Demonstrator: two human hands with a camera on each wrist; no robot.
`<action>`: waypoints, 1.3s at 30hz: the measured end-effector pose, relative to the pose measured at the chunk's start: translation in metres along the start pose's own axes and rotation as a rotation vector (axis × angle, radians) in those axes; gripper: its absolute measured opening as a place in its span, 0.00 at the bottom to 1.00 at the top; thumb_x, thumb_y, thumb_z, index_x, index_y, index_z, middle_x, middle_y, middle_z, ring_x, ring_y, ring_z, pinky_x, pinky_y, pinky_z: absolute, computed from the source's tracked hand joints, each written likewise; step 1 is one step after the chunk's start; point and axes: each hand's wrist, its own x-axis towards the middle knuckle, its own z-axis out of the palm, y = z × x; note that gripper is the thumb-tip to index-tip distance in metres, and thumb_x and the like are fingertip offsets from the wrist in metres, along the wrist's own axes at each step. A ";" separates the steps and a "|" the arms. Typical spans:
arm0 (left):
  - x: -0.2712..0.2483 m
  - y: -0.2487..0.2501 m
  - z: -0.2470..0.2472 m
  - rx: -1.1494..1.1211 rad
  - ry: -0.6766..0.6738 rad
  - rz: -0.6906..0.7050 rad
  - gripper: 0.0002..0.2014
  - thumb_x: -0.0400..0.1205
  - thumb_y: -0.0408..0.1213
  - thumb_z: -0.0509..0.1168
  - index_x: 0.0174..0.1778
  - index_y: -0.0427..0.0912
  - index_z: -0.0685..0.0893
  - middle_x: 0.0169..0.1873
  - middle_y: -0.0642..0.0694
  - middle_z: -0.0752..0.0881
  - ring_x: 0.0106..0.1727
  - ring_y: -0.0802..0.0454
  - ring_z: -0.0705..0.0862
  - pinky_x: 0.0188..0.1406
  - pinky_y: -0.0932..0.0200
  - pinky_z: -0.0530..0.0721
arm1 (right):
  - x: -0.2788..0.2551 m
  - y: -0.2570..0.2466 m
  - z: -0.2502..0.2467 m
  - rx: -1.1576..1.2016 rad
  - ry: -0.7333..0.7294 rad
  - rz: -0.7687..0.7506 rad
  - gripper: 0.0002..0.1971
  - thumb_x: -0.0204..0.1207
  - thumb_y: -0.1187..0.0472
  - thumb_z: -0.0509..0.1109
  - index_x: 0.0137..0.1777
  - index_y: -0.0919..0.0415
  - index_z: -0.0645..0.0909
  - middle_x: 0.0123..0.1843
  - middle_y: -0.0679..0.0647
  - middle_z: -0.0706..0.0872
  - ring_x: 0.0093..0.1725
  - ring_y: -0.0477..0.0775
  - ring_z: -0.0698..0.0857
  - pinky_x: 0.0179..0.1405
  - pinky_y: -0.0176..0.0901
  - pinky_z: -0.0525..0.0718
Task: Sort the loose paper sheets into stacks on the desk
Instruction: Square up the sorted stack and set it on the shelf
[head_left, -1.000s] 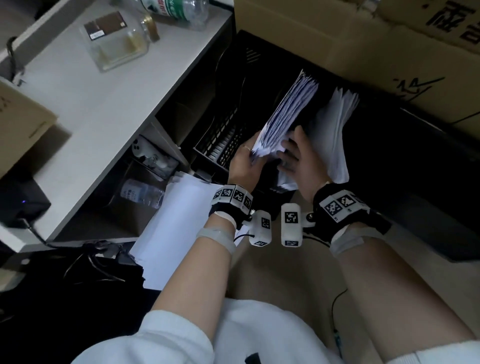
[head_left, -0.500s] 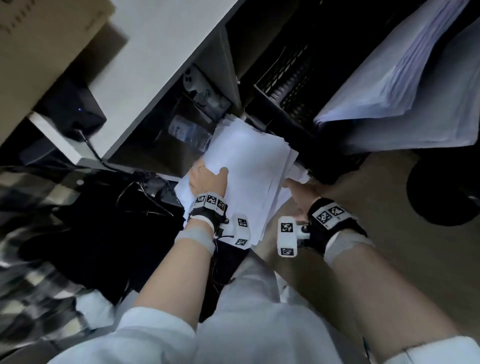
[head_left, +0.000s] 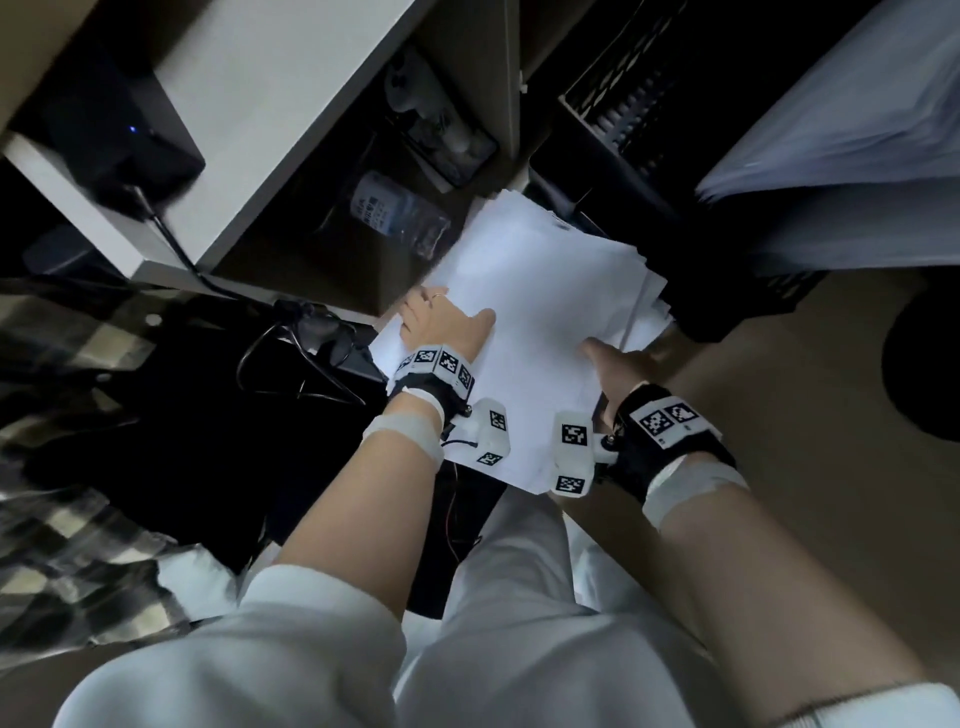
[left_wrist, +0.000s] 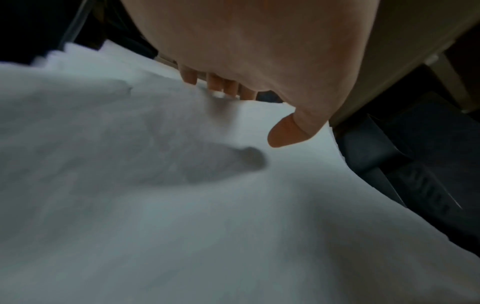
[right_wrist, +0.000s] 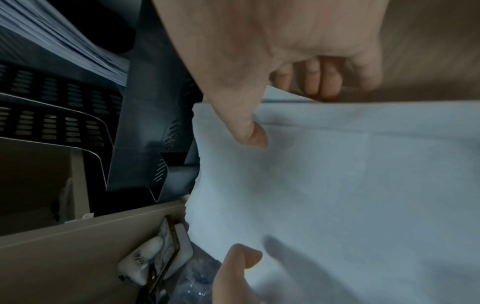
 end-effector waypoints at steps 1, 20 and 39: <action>-0.007 0.002 0.005 -0.009 -0.017 0.024 0.36 0.73 0.53 0.67 0.78 0.44 0.70 0.74 0.43 0.67 0.77 0.42 0.64 0.75 0.46 0.65 | 0.002 0.002 -0.003 -0.023 0.025 0.005 0.30 0.66 0.34 0.68 0.51 0.63 0.79 0.42 0.56 0.79 0.42 0.59 0.84 0.47 0.50 0.81; -0.120 0.025 0.080 0.035 -0.229 0.143 0.44 0.76 0.58 0.66 0.83 0.40 0.57 0.75 0.37 0.69 0.76 0.36 0.68 0.73 0.41 0.67 | 0.011 0.131 -0.054 0.194 0.199 0.045 0.31 0.66 0.41 0.78 0.61 0.64 0.84 0.52 0.58 0.90 0.49 0.60 0.89 0.61 0.50 0.84; -0.360 0.131 0.127 -0.816 -0.178 0.392 0.09 0.68 0.28 0.68 0.43 0.33 0.86 0.28 0.48 0.83 0.35 0.47 0.81 0.36 0.60 0.78 | -0.095 0.285 -0.251 0.955 0.330 -0.393 0.19 0.68 0.62 0.77 0.57 0.62 0.76 0.50 0.55 0.85 0.47 0.55 0.84 0.53 0.49 0.83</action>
